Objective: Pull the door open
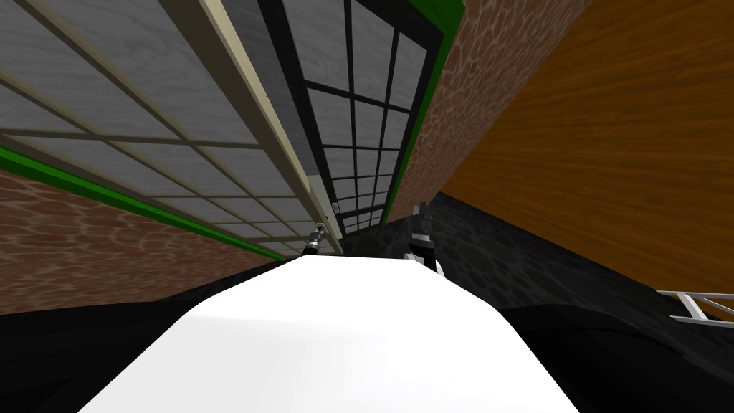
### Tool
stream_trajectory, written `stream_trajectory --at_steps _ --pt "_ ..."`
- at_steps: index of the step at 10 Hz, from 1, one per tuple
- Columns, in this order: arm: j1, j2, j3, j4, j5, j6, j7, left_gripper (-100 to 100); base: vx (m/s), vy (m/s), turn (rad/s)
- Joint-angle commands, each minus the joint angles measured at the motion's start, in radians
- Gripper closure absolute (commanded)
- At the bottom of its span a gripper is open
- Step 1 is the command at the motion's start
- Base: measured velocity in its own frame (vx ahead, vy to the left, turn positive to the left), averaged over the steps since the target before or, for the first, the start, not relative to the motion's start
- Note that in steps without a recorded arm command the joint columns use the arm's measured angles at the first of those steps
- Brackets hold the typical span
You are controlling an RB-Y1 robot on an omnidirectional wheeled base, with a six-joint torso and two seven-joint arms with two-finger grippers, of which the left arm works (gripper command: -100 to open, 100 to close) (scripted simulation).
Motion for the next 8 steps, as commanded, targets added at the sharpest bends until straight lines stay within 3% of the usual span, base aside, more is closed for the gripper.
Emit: stream_trajectory --at_steps 1,8 --pt "0.000 -0.001 -0.007 0.000 0.013 -0.001 0.050 100 -0.040 0.018 -0.058" --pt "0.001 0.001 -0.022 -0.002 0.046 0.000 0.202 100 -0.026 0.014 -0.034"
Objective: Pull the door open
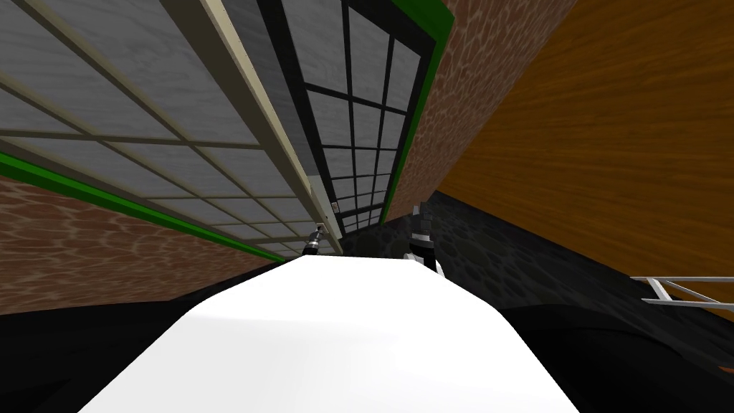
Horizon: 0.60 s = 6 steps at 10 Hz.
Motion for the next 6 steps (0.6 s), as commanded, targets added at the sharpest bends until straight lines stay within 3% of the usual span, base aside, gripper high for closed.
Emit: stream_trajectory --at_steps 1,6 --pt "0.002 -0.002 -0.007 -0.001 0.011 0.000 0.050 100 -0.030 0.015 -0.047" --pt "0.002 0.000 -0.021 -0.003 0.041 0.001 0.168 100 -0.032 0.015 -0.039"
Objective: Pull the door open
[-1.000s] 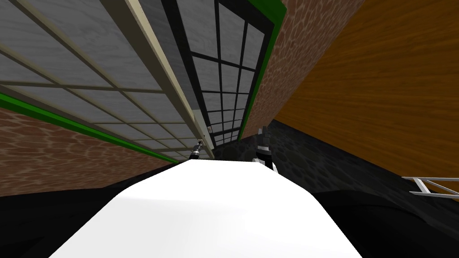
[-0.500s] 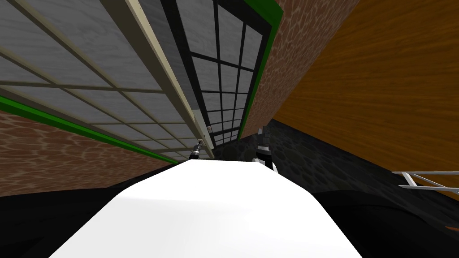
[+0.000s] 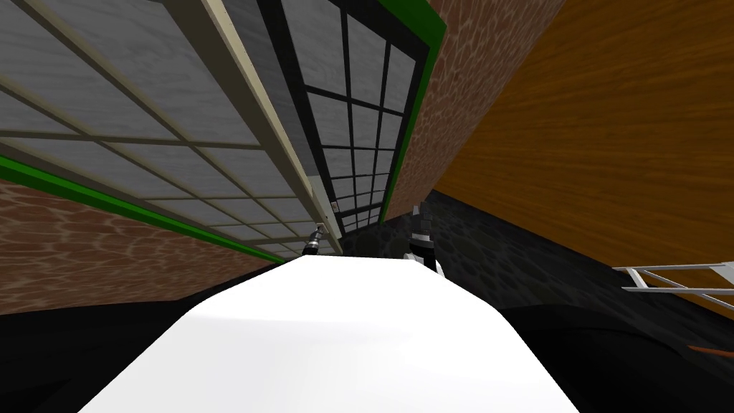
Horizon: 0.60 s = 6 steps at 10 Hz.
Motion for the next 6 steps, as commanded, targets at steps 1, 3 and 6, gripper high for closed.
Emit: stream_trajectory --at_steps 1,3,6 --pt "0.003 -0.003 -0.010 -0.004 0.016 0.003 0.050 100 -0.044 0.022 -0.074" --pt "0.003 -0.002 -0.016 -0.005 0.027 0.003 0.100 100 -0.033 0.018 -0.042" --pt "0.003 -0.001 -0.026 -0.006 0.050 0.003 0.171 100 -0.035 0.018 -0.047"
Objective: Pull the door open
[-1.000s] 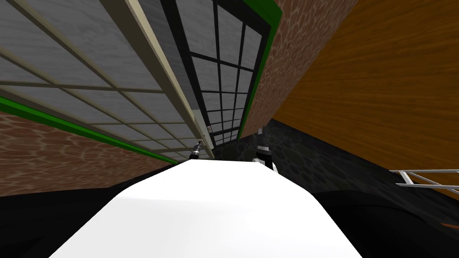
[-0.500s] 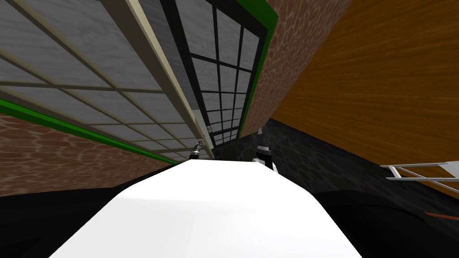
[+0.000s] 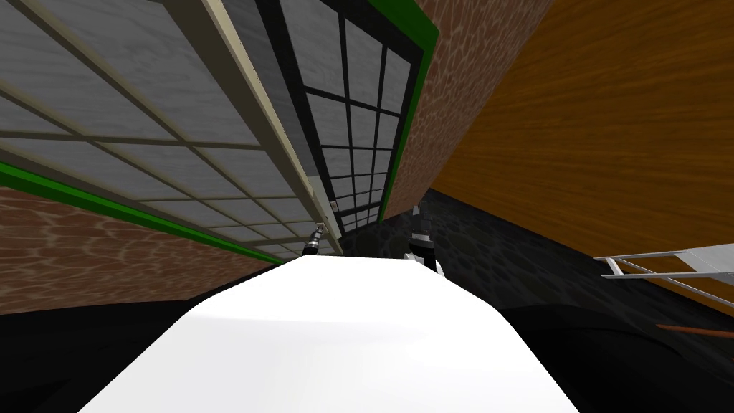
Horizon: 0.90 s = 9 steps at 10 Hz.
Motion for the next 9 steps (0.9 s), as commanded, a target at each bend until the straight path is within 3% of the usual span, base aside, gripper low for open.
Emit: stream_trajectory --at_steps 1,9 --pt "0.004 -0.006 -0.007 -0.005 0.005 0.004 0.039 100 -0.037 0.018 -0.039" --pt "0.004 -0.002 -0.037 -0.008 0.067 0.006 0.236 100 -0.036 0.018 -0.047"
